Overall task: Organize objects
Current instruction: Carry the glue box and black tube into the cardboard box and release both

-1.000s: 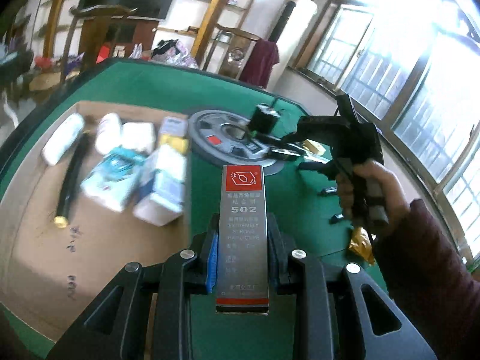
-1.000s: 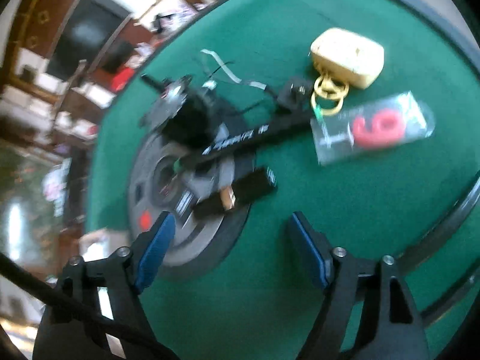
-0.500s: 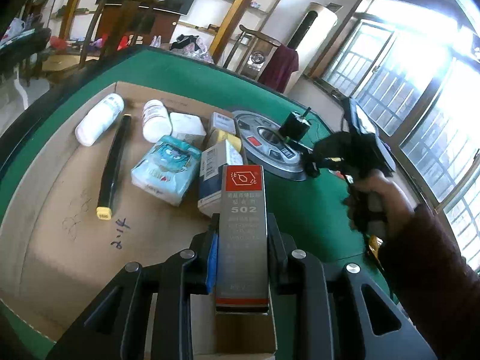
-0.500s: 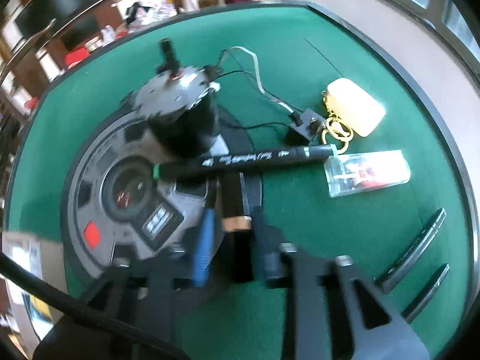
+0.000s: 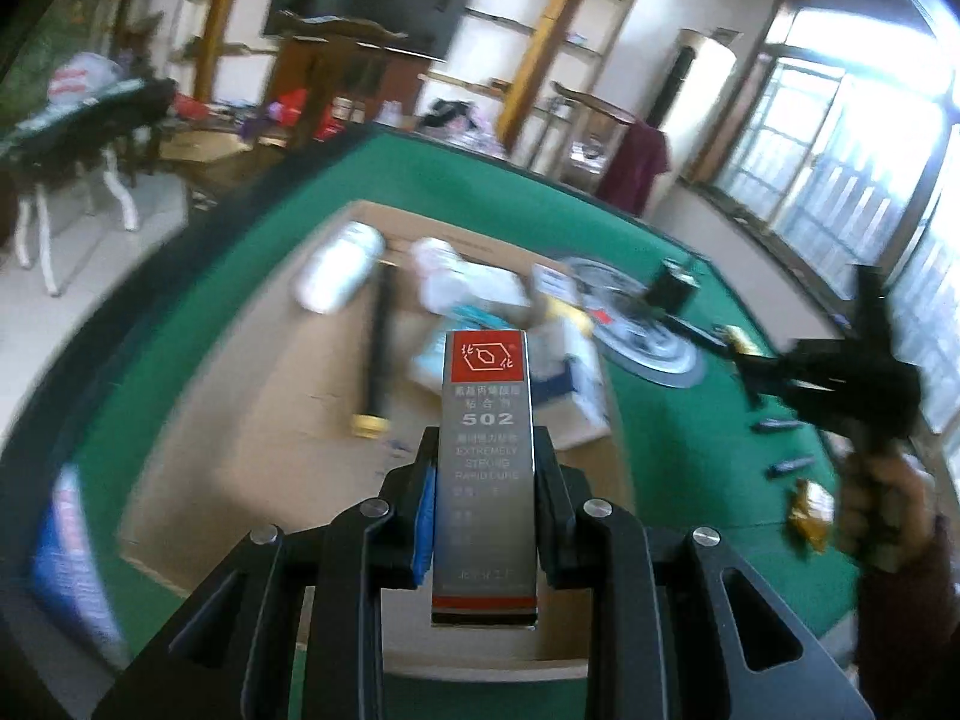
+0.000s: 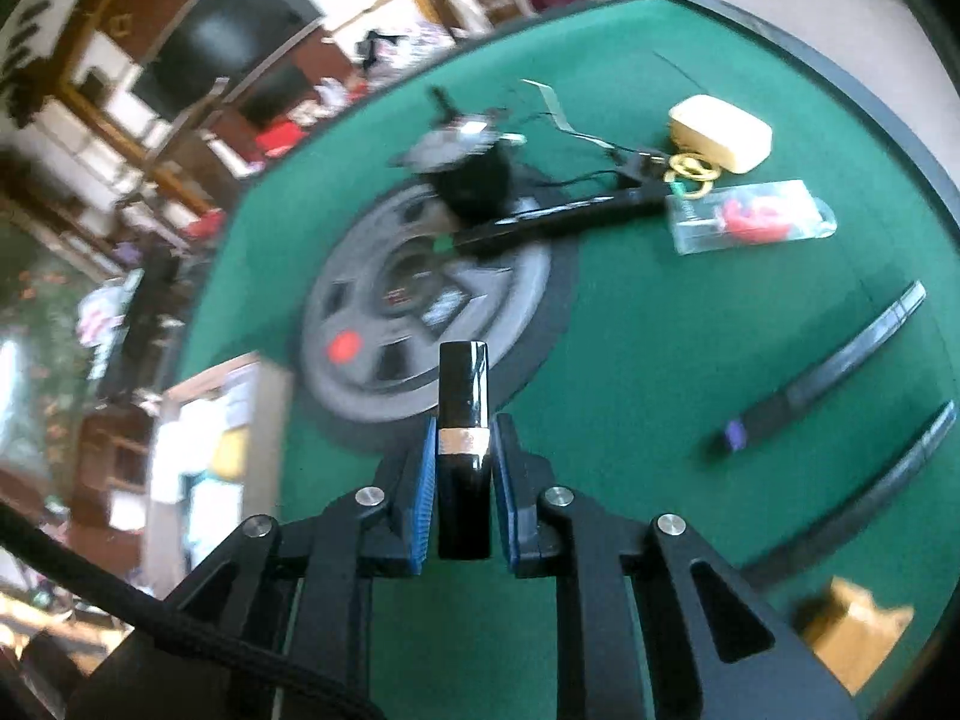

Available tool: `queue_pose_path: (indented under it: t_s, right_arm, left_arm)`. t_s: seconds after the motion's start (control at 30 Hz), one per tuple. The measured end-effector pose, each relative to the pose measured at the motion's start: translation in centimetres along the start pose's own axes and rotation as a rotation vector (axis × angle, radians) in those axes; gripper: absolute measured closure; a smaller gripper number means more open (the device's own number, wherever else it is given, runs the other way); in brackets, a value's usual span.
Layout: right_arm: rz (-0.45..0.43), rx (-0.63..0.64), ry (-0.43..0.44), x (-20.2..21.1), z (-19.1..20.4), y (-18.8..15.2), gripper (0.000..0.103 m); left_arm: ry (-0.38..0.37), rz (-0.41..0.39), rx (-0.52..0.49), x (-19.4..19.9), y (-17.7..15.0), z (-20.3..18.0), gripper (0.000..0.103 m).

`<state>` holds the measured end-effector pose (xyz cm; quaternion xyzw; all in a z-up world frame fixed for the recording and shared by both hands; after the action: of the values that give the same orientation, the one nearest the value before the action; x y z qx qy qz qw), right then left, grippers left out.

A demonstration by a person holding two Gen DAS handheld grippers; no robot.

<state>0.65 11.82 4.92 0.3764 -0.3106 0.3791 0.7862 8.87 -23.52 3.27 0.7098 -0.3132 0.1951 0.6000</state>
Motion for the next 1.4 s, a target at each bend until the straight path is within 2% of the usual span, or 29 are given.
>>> queue_pose_path:
  t_s: [0.1,0.27,0.43,0.57,0.77,0.83,0.93,0.97,1.17,1.3,1.4]
  right_arm:
    - [0.018,0.051,0.078,1.7,1.9,-2.0,0.088]
    - [0.092,0.122,0.173,0.4,7.4,-4.9,0.088]
    - [0.177,0.175,0.230,-1.8,11.8,-8.4,0.088]
    - [0.217,0.222,0.246,-3.3,15.0,-10.4,0.088]
    - [0.268,0.275,0.221,-7.2,20.1,-11.9,0.087]
    - [0.286,0.291,0.199,-8.9,21.6,-12.2,0.087]
    - [0.304,0.304,0.160,-11.5,23.2,-12.2,0.087]
    - [0.307,0.306,0.149,-12.1,23.6,-12.2,0.088]
    - [0.293,0.326,0.075,-15.1,25.0,-11.7,0.088]
    - [0.270,0.344,0.030,-15.7,25.2,-11.3,0.088]
    - [0.258,0.351,0.010,-15.8,25.0,-11.3,0.087]
  left_arm:
    - [0.080,0.013,-0.016,0.2,0.5,1.5,0.080]
    - [0.157,0.046,-0.047,-0.9,1.4,2.8,0.080]
    - [0.195,0.087,-0.090,-3.2,2.4,3.8,0.080]
    - [0.186,0.125,-0.088,-5.0,2.9,5.2,0.080]
    - [0.168,0.163,-0.082,-7.2,3.8,6.2,0.080]
    - [0.139,0.194,-0.058,-7.9,3.9,6.7,0.080]
    - [0.150,0.208,-0.039,-8.0,3.9,7.3,0.080]
    - [0.133,0.215,-0.014,-8.0,3.8,7.7,0.080]
    - [0.097,0.199,0.009,-7.6,3.9,7.9,0.078]
    - [0.063,0.163,0.030,-6.9,3.9,8.1,0.067]
    - [0.054,0.142,0.045,-6.4,3.8,8.2,0.066]
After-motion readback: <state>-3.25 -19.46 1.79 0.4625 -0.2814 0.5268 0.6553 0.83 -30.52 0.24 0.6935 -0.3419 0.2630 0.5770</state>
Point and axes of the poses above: each gripper's, at about its wrist camera, not at the fingertips, and x roughly against the way its jaws point, z to its left, y to its top, the point moved 2 cm from there along -x, roughly the way its jaws point, and after that the axes turned 9 degrees about -x, right-handed, at the moved point
